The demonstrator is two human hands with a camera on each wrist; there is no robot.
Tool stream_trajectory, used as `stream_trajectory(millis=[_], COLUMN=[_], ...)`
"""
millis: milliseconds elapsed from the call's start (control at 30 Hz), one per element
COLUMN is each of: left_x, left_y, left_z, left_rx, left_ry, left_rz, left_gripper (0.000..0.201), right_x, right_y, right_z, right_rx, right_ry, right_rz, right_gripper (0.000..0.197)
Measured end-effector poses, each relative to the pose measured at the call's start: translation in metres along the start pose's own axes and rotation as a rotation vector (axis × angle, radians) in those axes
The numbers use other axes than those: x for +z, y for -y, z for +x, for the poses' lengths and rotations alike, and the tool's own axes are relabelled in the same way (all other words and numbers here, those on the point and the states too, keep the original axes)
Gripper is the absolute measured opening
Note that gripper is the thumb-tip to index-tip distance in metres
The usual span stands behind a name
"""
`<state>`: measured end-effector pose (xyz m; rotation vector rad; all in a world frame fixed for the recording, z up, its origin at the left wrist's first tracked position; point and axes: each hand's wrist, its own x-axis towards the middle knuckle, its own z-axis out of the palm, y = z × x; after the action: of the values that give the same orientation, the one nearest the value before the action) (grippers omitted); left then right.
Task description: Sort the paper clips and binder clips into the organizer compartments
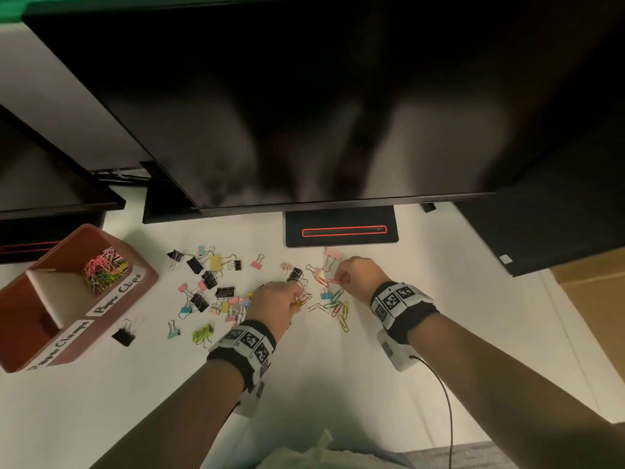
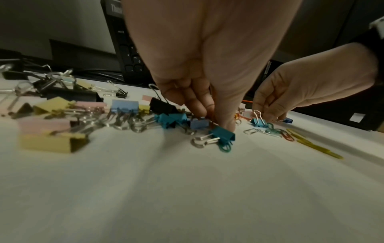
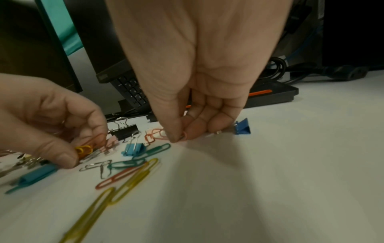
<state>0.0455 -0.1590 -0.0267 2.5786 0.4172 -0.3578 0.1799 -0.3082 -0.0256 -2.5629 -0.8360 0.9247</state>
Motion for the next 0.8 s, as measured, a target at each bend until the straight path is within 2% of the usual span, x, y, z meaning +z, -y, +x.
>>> stream_trajectory(millis=[167,267,433,600,800], left_x=[-0.010,-0.023,-0.042,-0.042,-0.033], left_y=[0.005,0.008,0.010,0.011,0.008], left_z=[-0.006,-0.008,-0.014,-0.018,-0.017], left_rx=[-0.001,-0.041,-0.078,-0.138,-0.186], left_ry=[-0.032,-0.102,-0.182,-0.144,-0.079], left_rz=[-0.141,-0.288,-0.429,-0.544,-0.701], left_gripper=[0.016,0.016,0.010,0.008,0.020], right_x=[0.000,0.004,0.014,0.010,0.004], right_y=[0.003,0.015,0.032,0.034,0.020], right_z=[-0.001,0.002,0.012,0.016,0.008], right_rx=[-0.076,-0.139,-0.086,-0.069,-0.123], right_ry=[-0.022,-0.033,-0.003,0.038,0.042], right_rz=[0.050,0.121,0.083,0.051,0.020], right_gripper=[0.018,0.017,0.014,0.015,0.019])
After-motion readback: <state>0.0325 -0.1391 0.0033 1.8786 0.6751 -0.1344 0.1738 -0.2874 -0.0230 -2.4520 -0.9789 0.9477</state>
